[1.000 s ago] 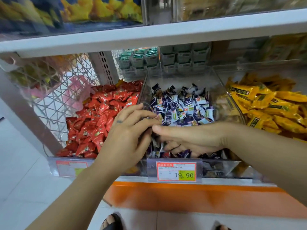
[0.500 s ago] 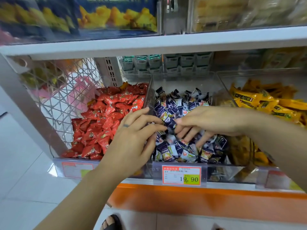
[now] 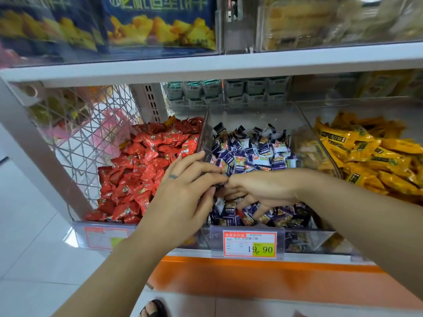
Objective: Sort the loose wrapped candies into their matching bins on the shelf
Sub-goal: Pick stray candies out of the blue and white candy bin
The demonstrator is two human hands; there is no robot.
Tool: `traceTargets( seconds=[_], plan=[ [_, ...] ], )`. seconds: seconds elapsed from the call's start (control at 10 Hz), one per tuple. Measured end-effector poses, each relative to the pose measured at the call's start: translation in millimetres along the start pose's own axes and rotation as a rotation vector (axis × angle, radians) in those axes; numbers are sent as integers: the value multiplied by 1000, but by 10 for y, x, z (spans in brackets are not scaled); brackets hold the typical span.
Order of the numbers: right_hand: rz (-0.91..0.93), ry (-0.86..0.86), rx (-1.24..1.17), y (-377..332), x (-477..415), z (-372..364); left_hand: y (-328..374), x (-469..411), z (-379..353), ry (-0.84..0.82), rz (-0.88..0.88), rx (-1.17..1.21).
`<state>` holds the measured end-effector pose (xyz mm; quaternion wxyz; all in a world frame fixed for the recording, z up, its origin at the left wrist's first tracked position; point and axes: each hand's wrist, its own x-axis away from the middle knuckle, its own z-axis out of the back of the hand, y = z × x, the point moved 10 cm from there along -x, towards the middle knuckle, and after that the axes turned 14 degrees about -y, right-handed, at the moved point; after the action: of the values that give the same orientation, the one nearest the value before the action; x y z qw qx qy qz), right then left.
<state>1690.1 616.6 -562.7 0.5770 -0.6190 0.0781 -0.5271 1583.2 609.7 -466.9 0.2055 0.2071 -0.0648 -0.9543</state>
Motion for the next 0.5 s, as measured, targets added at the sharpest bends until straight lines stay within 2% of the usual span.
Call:
traceTargets(
  seconds=[0.1, 0.3, 0.4, 0.5],
  plan=[
    [16, 50, -63, -22, 52, 68, -46, -9, -41, -35, 33, -9],
    [-123, 115, -147, -33, 365, 206, -16, -5, -33, -20, 4, 10],
    [-165, 170, -140, 6, 508, 306, -17, 3, -29, -6, 4, 16],
    [-165, 233, 1, -48, 636, 363, -23, 5, -26, -8, 5, 15]
  ],
)
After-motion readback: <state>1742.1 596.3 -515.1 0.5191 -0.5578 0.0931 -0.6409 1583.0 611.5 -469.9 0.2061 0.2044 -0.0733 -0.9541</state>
